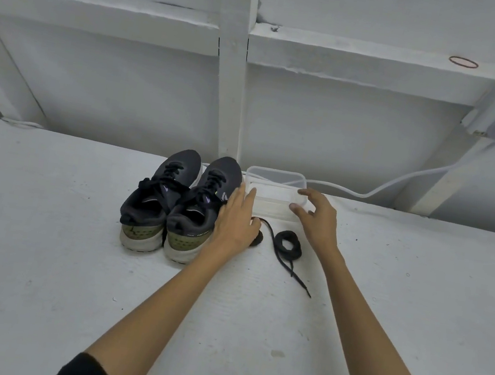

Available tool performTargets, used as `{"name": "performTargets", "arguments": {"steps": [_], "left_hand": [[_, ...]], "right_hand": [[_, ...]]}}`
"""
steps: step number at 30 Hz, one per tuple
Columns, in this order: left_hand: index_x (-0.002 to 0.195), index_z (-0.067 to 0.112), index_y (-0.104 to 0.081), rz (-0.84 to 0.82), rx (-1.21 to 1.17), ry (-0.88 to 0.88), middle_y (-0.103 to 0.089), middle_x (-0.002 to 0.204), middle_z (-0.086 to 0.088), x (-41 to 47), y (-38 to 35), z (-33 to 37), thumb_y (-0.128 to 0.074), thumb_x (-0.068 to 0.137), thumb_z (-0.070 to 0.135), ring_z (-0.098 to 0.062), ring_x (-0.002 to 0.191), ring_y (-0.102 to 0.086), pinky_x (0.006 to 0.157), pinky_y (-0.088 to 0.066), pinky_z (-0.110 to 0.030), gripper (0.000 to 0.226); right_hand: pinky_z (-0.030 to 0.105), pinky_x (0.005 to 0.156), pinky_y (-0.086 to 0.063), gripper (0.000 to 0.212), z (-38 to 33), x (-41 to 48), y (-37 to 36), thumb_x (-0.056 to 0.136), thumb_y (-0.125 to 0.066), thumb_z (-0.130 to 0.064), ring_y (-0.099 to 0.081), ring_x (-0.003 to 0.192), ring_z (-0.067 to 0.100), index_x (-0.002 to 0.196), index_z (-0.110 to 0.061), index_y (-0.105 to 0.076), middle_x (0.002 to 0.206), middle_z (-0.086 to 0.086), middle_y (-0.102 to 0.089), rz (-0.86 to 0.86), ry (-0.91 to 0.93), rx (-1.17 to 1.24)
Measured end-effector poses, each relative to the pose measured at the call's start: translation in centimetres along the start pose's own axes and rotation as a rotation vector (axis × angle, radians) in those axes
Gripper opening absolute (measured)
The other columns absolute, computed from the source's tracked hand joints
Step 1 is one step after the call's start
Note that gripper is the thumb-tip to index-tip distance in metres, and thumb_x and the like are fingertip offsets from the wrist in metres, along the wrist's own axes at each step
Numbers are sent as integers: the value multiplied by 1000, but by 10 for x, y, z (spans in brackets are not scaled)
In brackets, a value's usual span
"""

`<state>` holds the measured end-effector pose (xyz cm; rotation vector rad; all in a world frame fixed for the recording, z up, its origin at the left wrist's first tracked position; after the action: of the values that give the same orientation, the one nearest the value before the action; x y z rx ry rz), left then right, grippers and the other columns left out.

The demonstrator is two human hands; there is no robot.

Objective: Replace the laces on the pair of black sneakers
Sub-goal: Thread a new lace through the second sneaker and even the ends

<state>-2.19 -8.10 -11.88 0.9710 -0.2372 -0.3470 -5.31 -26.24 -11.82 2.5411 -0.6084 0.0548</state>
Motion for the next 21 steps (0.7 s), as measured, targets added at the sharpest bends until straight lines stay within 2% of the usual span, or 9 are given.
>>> {"name": "performTargets", "arguments": {"steps": [2,3,6,8,11,14,17,21], "left_hand": [[152,15,-25,105,-112,-26,-9,163,-5,-14,-3,2,-44,95,9,-19,150,-5,121,-14,-39,61],[149,16,-33,172,-154,-64,-17,162,-2,-25,-4,3,-44,93,4,-18,149,-11,121,-16,-38,59],[132,17,-55,300,-153,-179,-45,143,2,-54,-16,-3,-47,83,-5,-15,132,-38,114,-31,-37,54],[126,16,-60,301,-101,-181,-53,132,3,-66,-27,-11,-49,81,-2,-13,124,-42,109,-36,-40,50],[128,16,-59,257,-39,-107,-54,133,2,-71,-39,-22,-51,84,3,-15,126,-42,110,-35,-40,47],[131,13,-58,222,-35,-97,-51,137,1,-70,-41,-22,-50,87,4,-16,130,-41,113,-27,-31,46],[133,10,-56,188,-60,-106,-51,139,0,-68,-39,-19,-48,89,3,-15,132,-41,113,-26,-26,46],[134,8,-55,141,-91,-140,-52,137,-1,-64,-41,-17,-47,88,1,-15,131,-43,110,-36,-36,47]], "right_hand": [[27,94,-43,40,2,-15,4,86,-73,-22,-49,115,10,123,-20,-58,124,-10,-52,60,25,16],[28,91,-44,36,3,-25,7,85,-73,-21,-51,111,10,119,-22,-59,120,-12,-51,104,29,16],[30,77,-47,15,7,-59,14,82,-73,-21,-58,94,13,91,-25,-63,103,-10,-56,140,-28,-44],[31,72,-46,14,12,-80,16,79,-75,-27,-56,84,12,77,-28,-62,90,-12,-59,67,-90,-125],[31,79,-41,10,24,-106,11,78,-76,-34,-52,90,10,79,-28,-69,89,-15,-58,-51,-91,-288],[28,81,-31,9,27,-118,6,82,-73,-32,-48,93,10,88,-26,-73,91,-16,-56,-30,-35,-398],[30,76,-28,4,22,-120,0,82,-72,-25,-53,90,18,81,-21,-72,87,-10,-59,6,29,-491],[31,66,-30,9,10,-124,-8,76,-69,-22,-52,72,20,68,-20,-65,73,-7,-56,86,110,-559]]}}
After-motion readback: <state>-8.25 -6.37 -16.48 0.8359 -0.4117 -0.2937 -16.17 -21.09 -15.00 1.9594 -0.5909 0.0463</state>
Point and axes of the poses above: each hand's wrist, its own x-axis towards the middle knuckle, its own y-axis out of the back of the hand, z = x × y, the point moved 3 cm from there along x, towards the middle knuckle
